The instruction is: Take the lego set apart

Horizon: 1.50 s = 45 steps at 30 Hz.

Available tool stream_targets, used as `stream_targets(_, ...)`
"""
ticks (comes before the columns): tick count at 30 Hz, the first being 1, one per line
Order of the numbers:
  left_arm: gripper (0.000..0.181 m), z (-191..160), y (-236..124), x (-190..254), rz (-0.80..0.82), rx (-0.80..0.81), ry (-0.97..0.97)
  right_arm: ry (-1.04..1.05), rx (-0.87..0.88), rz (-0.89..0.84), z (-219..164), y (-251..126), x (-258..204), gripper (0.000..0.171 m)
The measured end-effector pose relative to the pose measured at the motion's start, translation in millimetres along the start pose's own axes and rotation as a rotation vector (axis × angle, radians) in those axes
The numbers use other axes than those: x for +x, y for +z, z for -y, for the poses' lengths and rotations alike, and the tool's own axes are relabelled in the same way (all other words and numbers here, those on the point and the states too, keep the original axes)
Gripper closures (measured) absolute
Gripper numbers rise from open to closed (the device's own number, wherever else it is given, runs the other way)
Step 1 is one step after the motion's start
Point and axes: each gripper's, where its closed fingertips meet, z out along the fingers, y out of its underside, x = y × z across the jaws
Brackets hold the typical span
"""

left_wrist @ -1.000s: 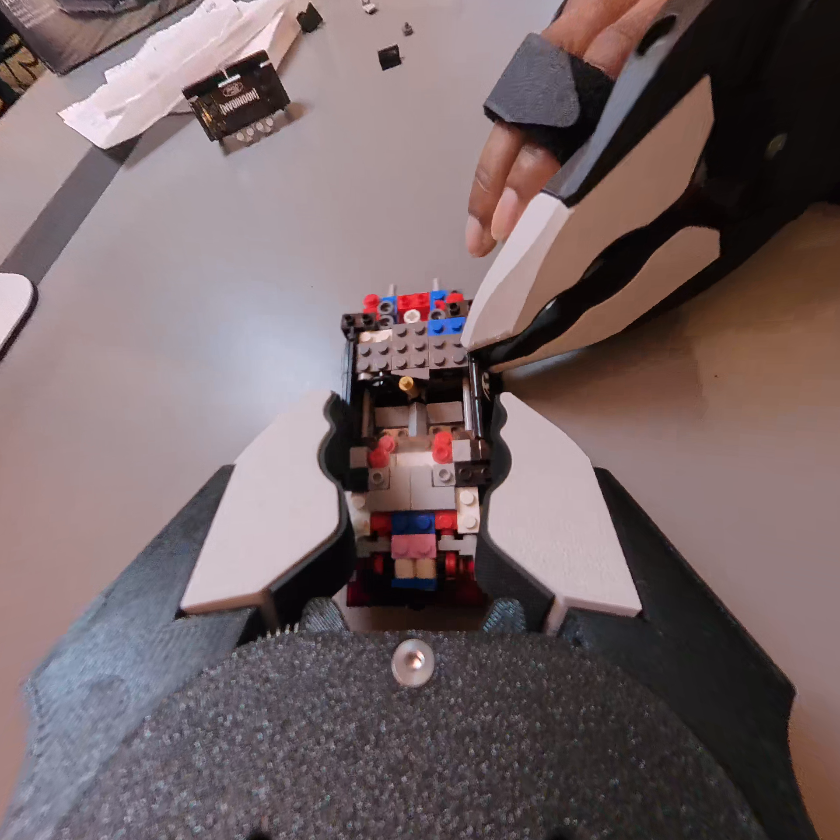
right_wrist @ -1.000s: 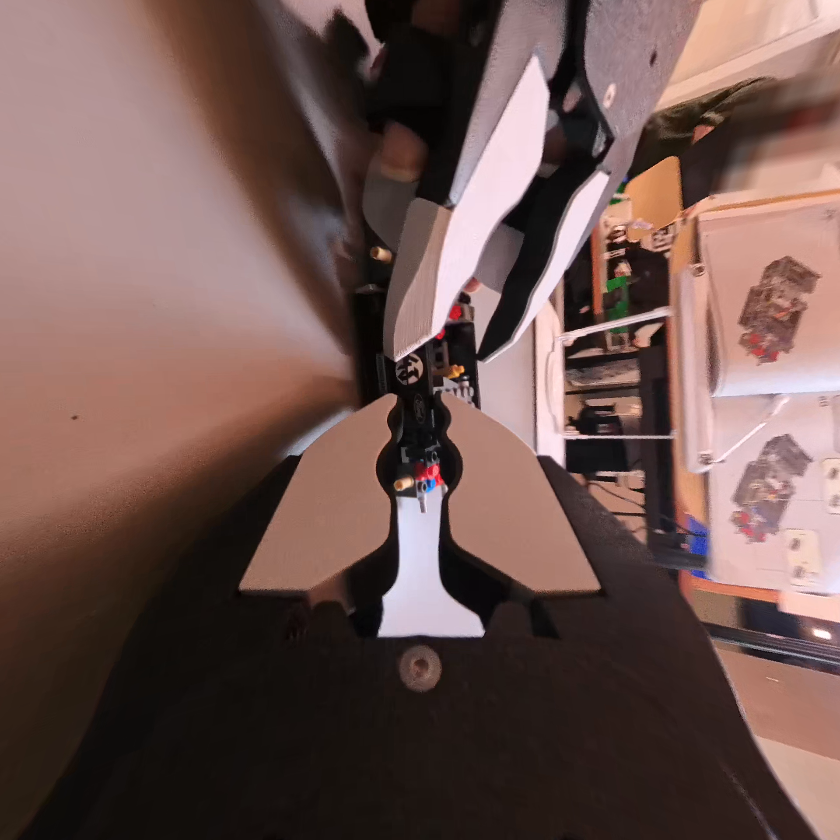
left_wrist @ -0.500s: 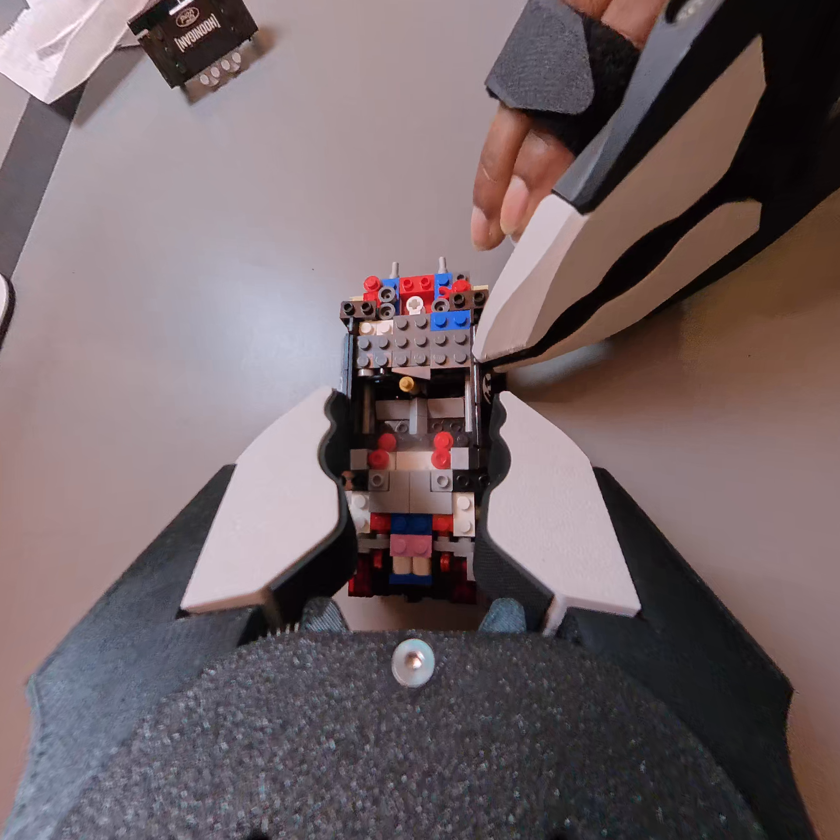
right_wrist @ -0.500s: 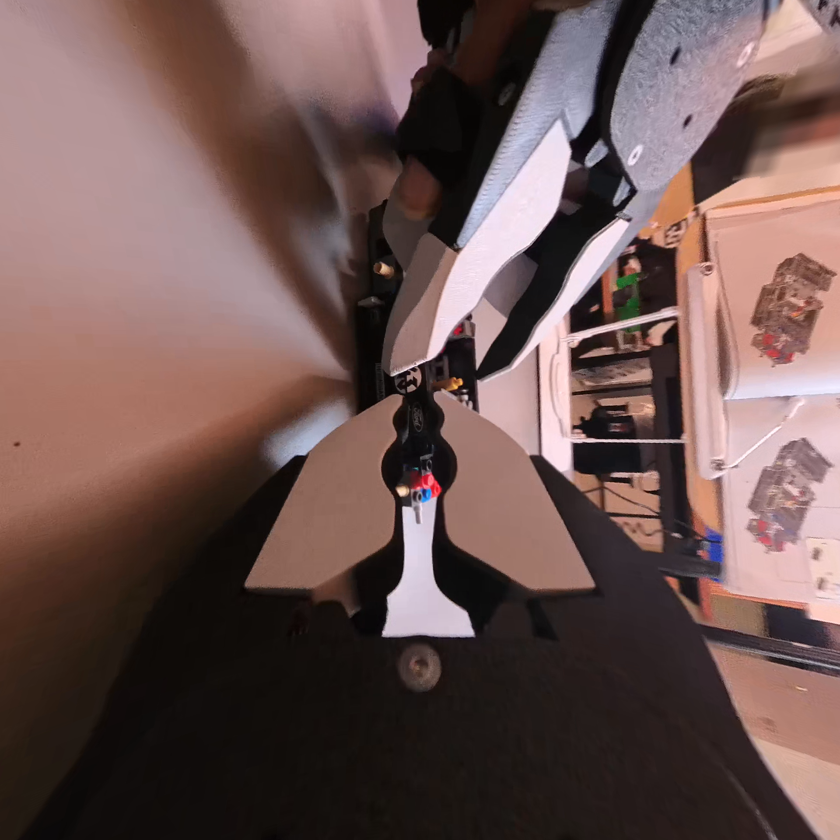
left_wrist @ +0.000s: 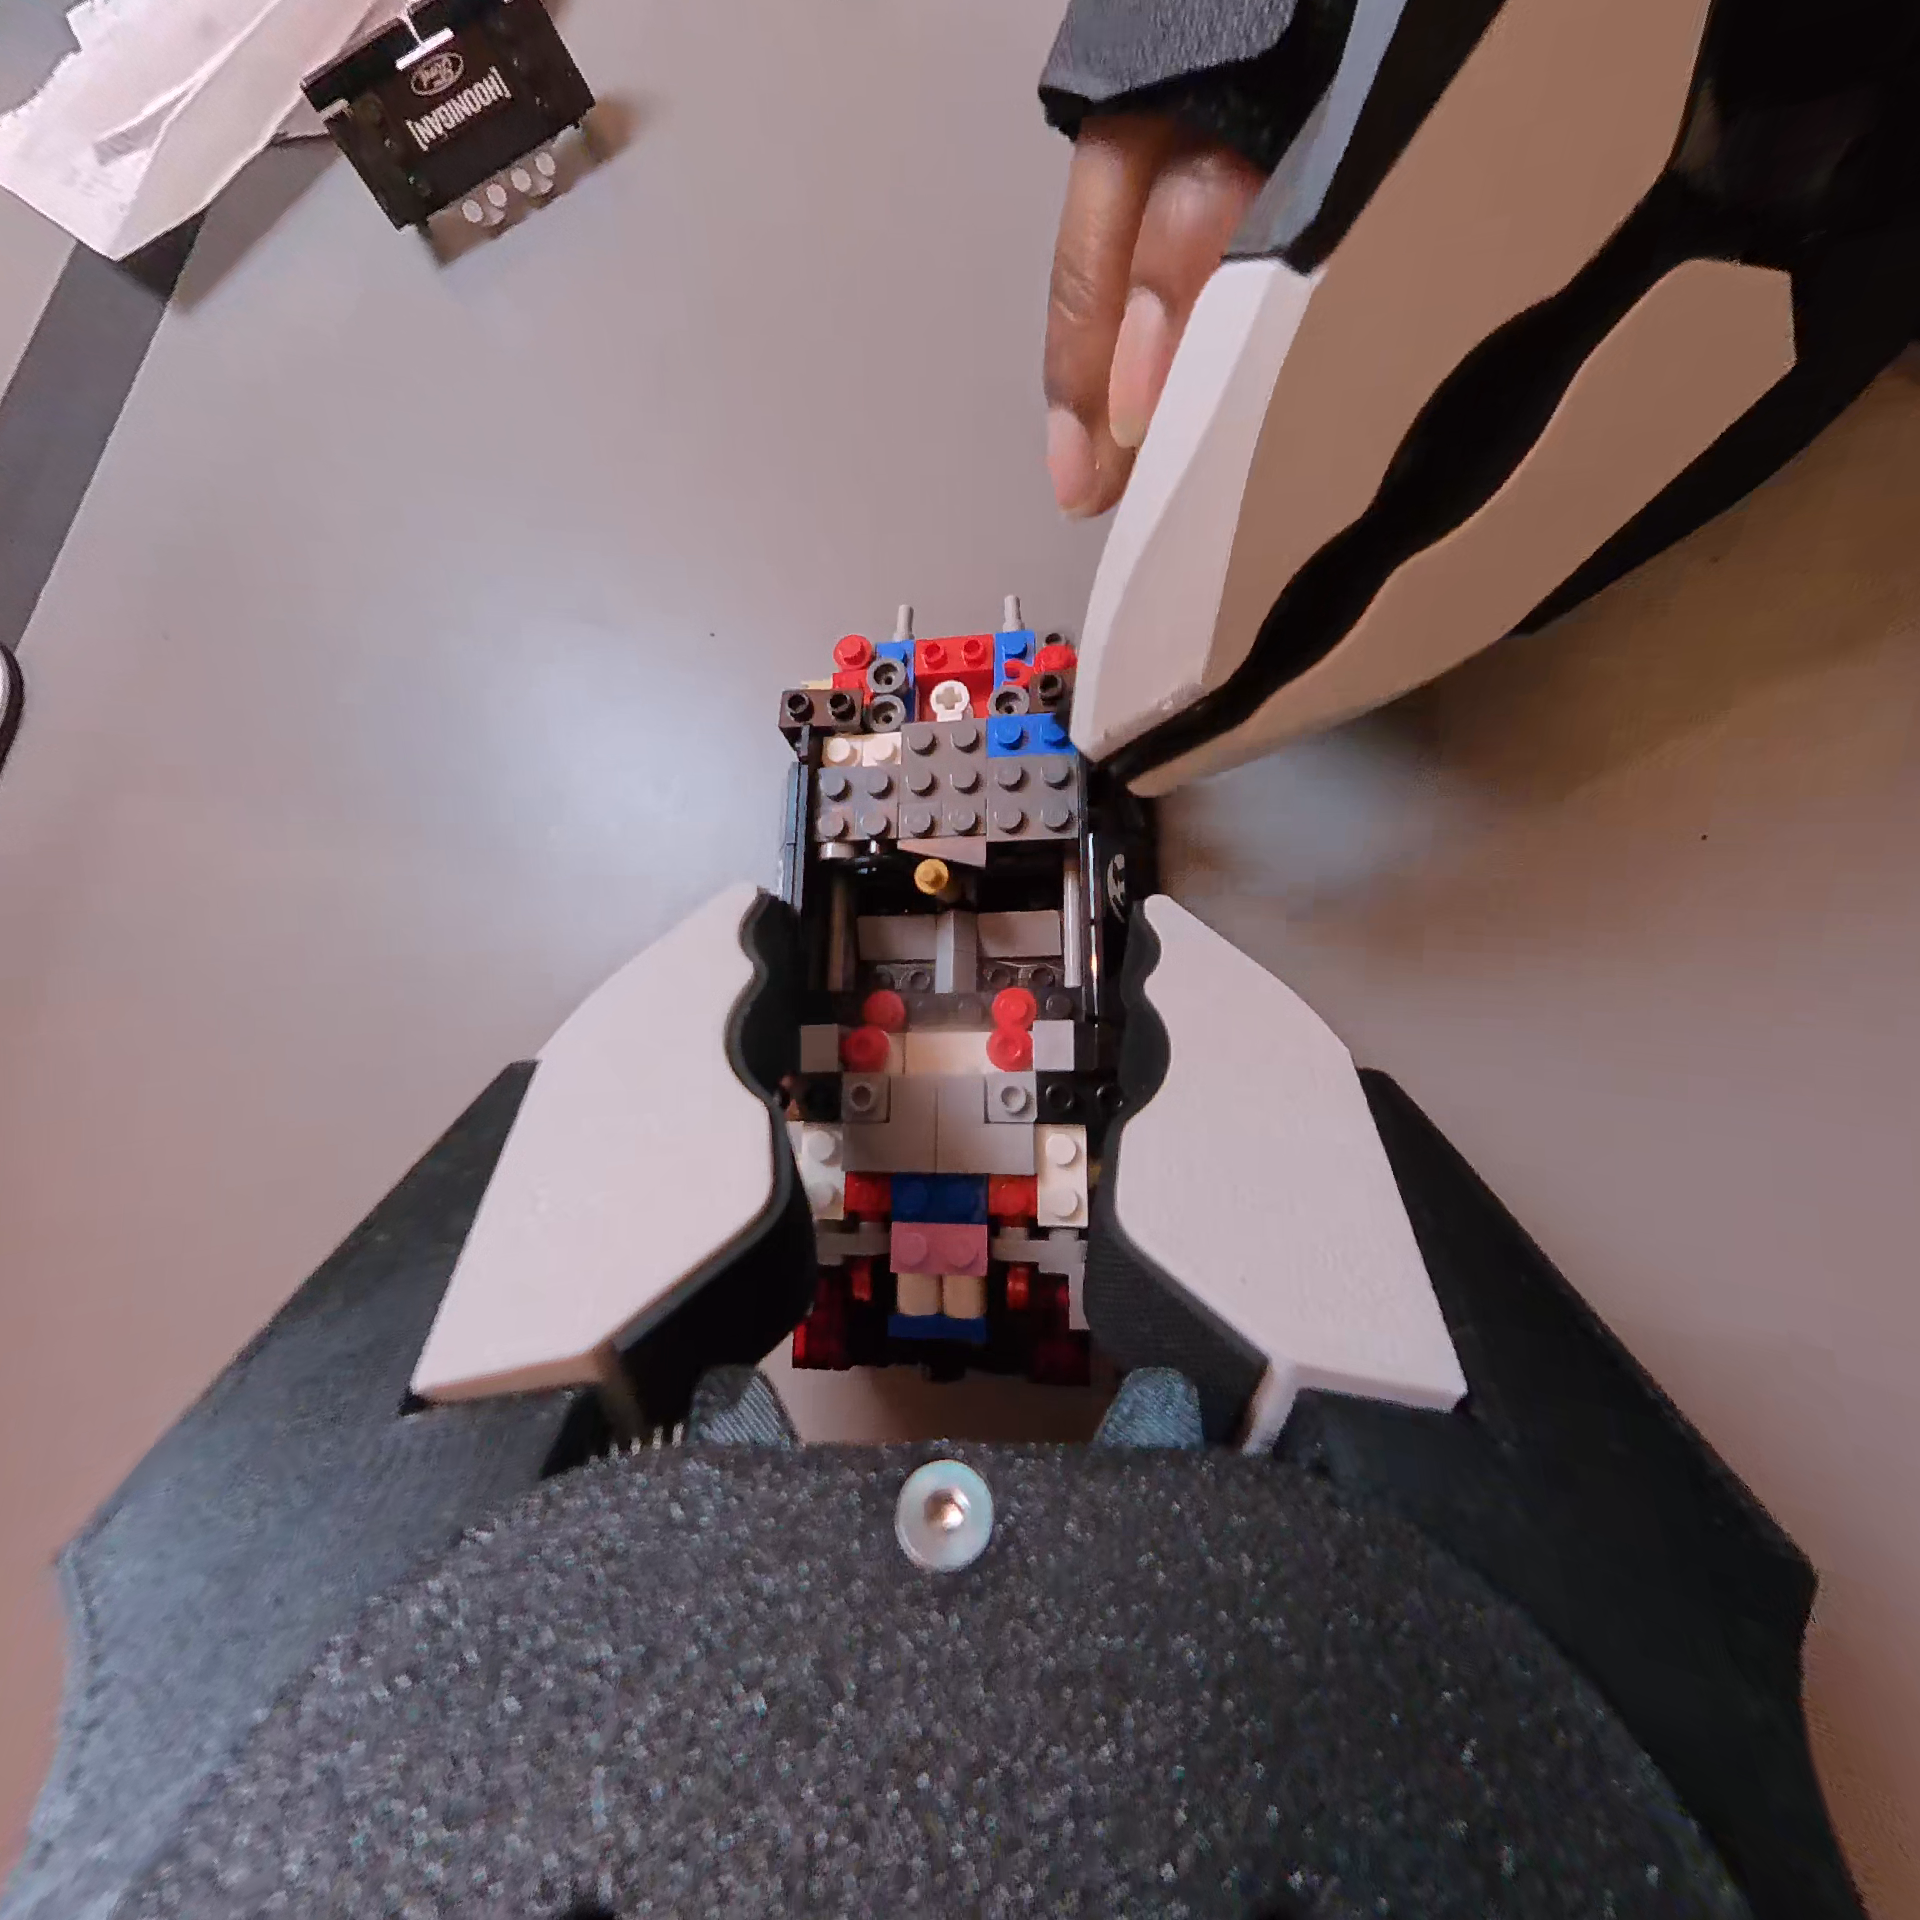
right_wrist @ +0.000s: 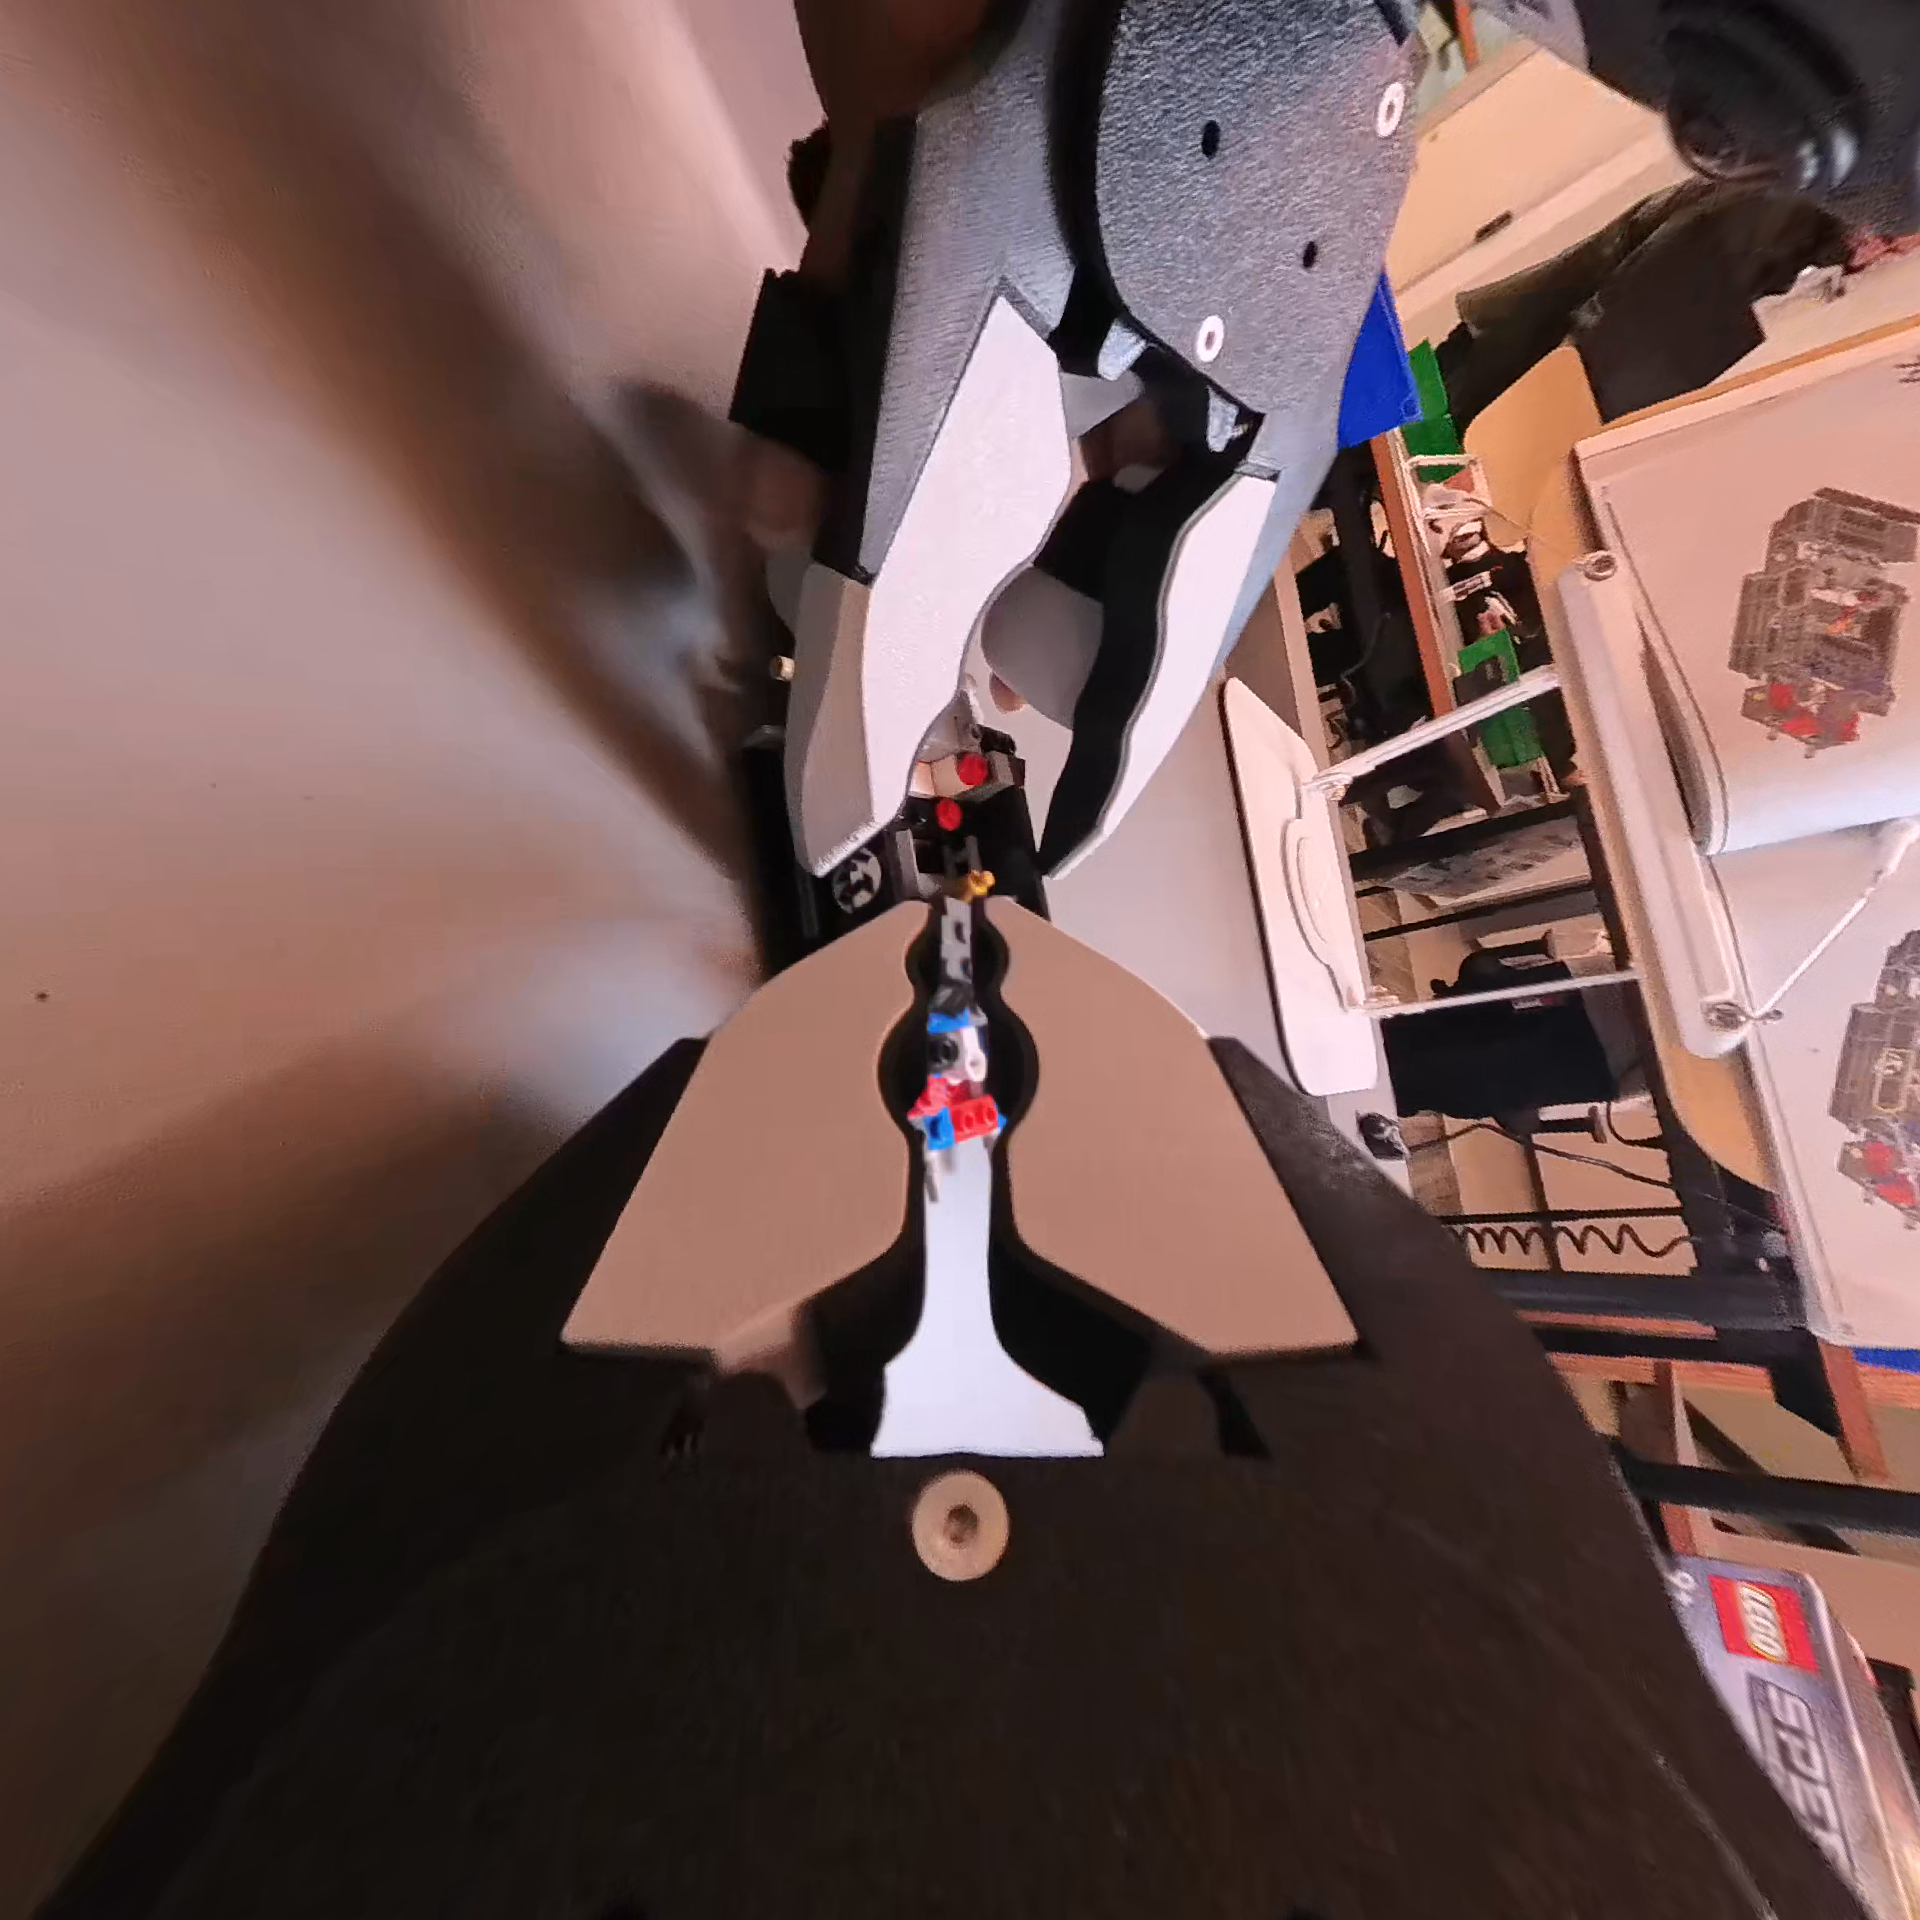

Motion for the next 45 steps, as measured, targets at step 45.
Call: stream_targets(45,0.11,-13,-2,-8,-0.076,-0.082,-0.193,-0.217,-0.098,-0.009,2,27,-12,0.161)
